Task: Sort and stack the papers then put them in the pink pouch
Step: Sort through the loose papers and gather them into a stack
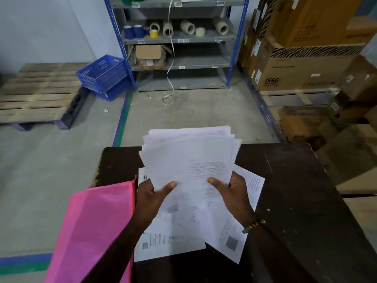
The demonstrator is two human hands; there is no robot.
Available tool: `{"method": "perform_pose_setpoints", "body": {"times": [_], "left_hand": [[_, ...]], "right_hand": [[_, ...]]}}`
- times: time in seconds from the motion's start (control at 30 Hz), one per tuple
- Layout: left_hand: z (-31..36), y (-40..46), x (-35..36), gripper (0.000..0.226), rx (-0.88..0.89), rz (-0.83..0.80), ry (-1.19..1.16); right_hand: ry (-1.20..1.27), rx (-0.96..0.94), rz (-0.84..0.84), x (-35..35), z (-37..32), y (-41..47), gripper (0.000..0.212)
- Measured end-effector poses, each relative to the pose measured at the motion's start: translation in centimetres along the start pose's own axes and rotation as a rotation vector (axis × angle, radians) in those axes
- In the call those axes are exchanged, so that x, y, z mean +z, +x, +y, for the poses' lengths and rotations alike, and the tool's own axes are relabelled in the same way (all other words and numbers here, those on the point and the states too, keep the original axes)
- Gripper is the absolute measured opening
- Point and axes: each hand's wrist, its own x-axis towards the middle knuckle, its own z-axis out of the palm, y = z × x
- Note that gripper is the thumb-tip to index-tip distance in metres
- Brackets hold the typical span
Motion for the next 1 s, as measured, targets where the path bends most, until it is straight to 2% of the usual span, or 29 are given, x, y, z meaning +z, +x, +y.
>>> {"method": "perform_pose_setpoints", "body": {"times": [0.1, 0.2, 0.3, 0.37, 0.43, 0.53, 0.67, 0.73, 0.83, 0.93, 1.0], "left_hand": [[0.2, -0.4, -0.6, 0.037, 0.020, -0.022, 0.004], [1.6, 0.3, -1.4, 0.040, 0.103, -0.018, -0.029], [2.3, 1.3, -1.1, 0.050, 0.217, 0.084, -0.027], [2.2, 1.5, -0.4, 0.055, 0.274, 0.147, 0.007], [2.0, 1.5, 0.2, 0.055, 0.337, 0.178, 0.014], [1.4, 1.3, 0.9, 0.051, 0.398, 0.164, 0.029], [1.6, 0.1, 0.8, 0.051, 0.465, 0.135, 0.176], [2.4, 0.1, 0.4, 0.036, 0.593, 0.115, 0.266], [4.1, 0.1, 0.6, 0.025, 0.747, 0.048, 0.207], [3.7, 0.0, 1.0, 0.022, 0.706, 0.017, 0.175], [1.5, 0.1, 1.1, 0.022, 0.570, -0.029, 0.192]], "right_hand": [[-0.021, -0.013, -0.065, -0.7, -0.7, -0.3, 0.034], [0.055, -0.048, -0.083, -1.6, -1.2, 0.4, 0.057], [0.130, -0.161, -0.007, -1.0, -1.6, 0.5, 0.076], [0.055, -0.260, 0.009, -0.6, -1.3, 0.4, 0.062], [-0.140, -0.367, -0.010, -0.6, -0.7, 0.5, 0.043], [-0.244, -0.445, -0.049, -1.0, 0.8, 1.3, 0.030], [-0.202, -0.496, -0.006, -0.9, 0.5, 0.9, 0.028], [-0.180, -0.547, 0.039, -0.8, -0.9, 0.4, 0.030], [-0.175, -0.668, 0.133, -0.9, -3.2, -0.2, 0.030], [-0.249, -0.764, 0.170, -1.1, -3.0, -0.8, 0.024], [-0.248, -0.695, 0.087, -0.8, -0.9, -0.4, 0.018]]}}
